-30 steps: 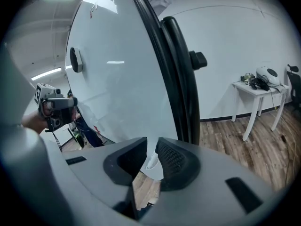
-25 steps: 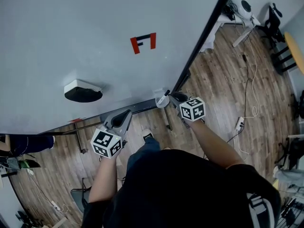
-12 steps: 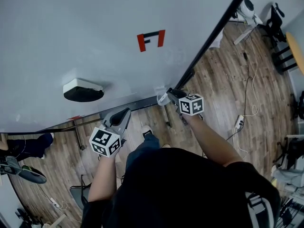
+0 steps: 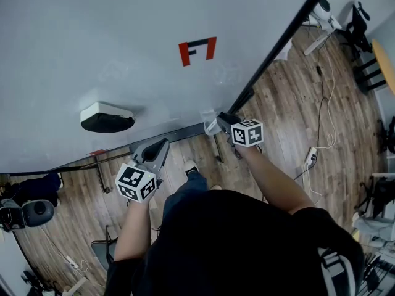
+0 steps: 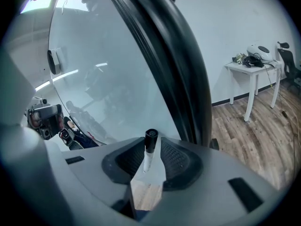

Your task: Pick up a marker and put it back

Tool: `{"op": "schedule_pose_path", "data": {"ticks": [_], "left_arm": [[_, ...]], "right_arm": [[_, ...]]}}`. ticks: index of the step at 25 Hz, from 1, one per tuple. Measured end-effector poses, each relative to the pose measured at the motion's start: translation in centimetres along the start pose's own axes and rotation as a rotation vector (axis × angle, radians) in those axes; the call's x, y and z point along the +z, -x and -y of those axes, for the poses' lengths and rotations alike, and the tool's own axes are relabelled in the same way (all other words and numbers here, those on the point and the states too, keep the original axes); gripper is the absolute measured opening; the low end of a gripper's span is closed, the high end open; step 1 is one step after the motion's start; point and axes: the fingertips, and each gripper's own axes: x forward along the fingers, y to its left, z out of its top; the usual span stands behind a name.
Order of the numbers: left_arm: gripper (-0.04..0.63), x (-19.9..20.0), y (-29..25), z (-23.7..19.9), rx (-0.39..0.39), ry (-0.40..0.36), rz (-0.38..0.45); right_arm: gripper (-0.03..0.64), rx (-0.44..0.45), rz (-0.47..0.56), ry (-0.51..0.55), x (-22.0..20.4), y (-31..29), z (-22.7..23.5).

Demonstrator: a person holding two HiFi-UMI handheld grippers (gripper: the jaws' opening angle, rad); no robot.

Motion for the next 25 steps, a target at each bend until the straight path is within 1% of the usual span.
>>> {"op": "schedule_pose_path", "data": {"ticks": [12, 25], "left_arm": [[0.018, -0.1, -0.1, 0.2, -0.003, -0.001, -0.004], [0.018, 0.5, 0.5, 2.2, -0.003, -0.021, 0.014]], "right_arm": [[0.074, -0.002, 0.002, 0.019, 0.2, 0.0, -0.2], [0.065, -0.003, 0.071, 0.074, 2.1, 2.9, -1.3]]}}
